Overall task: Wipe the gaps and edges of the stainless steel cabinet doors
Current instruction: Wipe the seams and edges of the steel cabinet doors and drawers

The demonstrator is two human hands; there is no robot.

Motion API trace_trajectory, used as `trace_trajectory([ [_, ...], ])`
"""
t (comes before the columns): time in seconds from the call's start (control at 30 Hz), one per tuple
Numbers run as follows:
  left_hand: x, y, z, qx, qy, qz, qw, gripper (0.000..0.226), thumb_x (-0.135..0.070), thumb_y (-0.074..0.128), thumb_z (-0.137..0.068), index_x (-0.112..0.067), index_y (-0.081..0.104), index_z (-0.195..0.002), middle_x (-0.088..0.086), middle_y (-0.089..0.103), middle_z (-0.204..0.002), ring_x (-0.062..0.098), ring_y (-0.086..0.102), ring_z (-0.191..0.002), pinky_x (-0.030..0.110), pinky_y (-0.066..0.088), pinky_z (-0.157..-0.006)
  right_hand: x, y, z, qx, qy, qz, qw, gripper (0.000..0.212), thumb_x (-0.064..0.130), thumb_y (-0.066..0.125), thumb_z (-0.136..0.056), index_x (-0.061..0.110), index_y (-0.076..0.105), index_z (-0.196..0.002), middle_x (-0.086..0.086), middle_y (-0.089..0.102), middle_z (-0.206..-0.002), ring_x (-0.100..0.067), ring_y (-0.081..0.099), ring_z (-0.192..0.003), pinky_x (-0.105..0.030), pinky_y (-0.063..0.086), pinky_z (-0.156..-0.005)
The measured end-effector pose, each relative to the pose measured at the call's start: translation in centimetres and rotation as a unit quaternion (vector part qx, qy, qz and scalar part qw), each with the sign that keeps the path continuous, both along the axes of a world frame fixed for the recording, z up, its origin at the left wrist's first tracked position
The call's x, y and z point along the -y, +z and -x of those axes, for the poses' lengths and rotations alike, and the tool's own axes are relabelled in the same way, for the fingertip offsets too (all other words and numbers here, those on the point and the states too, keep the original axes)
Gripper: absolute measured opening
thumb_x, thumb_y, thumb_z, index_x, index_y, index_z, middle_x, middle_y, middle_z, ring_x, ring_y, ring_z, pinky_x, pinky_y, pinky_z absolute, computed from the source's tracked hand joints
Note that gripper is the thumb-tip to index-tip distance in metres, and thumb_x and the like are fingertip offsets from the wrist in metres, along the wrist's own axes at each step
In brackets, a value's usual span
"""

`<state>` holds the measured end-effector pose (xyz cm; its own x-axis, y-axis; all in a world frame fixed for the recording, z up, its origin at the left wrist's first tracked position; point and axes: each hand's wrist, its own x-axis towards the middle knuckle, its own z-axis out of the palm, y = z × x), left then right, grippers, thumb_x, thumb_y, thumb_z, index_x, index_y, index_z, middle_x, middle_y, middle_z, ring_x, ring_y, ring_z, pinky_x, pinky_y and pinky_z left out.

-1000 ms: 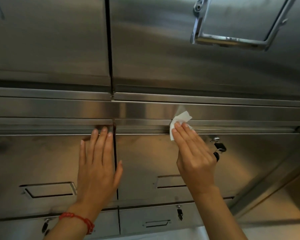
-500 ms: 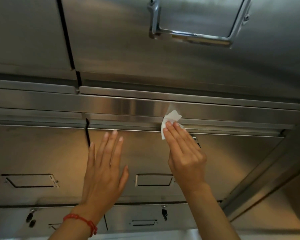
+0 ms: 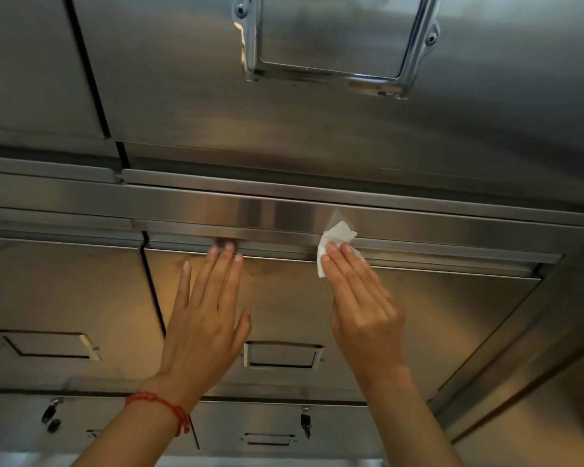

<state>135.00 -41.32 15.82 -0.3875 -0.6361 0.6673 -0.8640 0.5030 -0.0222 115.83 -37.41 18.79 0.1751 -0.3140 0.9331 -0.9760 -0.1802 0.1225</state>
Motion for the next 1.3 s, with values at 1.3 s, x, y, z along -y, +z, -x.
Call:
trace_trajectory([
  [1.3,1.2,-1.1,0.7,-0.017,-0.007,0.021,1.0,0.062,-0.029,0.037,-0.086,0.002,0.027,-0.139,0.024,0.035,-0.144,0.034,0.024,-0.137,0.052,0.017,-0.112,-0.9,-0.3,2.4,0.027,-0.049,0.005,0.998,0.021,-0.006,0.059,-0.088,-0.005,0.068,-0.107,-0.017,0.063,-0.116,-0.029,0.06,-0.11,-0.044,0.055,-0.086],
])
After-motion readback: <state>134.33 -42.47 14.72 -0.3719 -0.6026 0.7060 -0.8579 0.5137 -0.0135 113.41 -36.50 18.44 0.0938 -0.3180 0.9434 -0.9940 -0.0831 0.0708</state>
